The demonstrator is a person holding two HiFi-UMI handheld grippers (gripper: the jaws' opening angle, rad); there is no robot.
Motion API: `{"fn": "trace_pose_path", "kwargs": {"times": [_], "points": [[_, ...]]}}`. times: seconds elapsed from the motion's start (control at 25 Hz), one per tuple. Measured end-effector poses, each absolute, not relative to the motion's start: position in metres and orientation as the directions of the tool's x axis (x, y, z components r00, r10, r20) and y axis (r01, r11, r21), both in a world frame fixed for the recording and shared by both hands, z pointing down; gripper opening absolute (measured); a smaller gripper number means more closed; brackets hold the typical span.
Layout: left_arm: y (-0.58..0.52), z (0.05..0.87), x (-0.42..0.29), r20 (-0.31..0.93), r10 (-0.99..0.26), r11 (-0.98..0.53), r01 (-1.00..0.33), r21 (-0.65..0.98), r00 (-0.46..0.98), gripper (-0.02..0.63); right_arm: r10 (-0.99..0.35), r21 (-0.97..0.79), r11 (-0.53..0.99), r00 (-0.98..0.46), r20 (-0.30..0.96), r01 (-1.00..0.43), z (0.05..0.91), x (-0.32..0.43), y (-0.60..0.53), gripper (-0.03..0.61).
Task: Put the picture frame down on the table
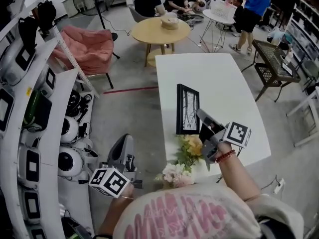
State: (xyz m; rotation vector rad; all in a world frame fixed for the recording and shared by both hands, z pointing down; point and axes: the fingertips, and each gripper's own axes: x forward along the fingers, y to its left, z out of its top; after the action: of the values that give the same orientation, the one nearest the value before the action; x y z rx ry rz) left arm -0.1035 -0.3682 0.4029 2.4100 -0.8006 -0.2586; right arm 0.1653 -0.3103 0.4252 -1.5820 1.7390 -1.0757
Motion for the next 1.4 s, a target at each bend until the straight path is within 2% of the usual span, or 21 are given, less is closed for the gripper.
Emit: {"fn": "trace_pose_path", "kwargs": {"times": [0.48,0.72,1.08,1.4], "points": [[-0.356,0.402,-0.111,0.032,-0.706,-0.569,-0.593,0.570,0.708,0.003,-0.953,-0.839,-0.008,-0.249,0.171,-0.544,0.435,0.185,-0.335,0.072],[-0.351,0.413,-0.126,0.099,-0.763,-0.500,-0.680,0.537,0.639,0.003,-0.935,-0.832,0.010,-0.299,0.189,-0.555,0.445,0.191,-0.356,0.072],[-0.347,0.416,-0.152,0.130,-0.822,-0.413,-0.737,0.535,0.555,0.003,-0.911,-0.817,0.013,-0.343,0.227,-0.576,0.474,0.203,-0.392,0.072],[-0.345,0.427,-0.165,0.167,-0.847,-0.349,-0.767,0.539,0.504,0.003,-0.891,-0.804,-0.062,-0.330,0.311,-0.591,0.520,0.214,-0.413,0.072]]}}
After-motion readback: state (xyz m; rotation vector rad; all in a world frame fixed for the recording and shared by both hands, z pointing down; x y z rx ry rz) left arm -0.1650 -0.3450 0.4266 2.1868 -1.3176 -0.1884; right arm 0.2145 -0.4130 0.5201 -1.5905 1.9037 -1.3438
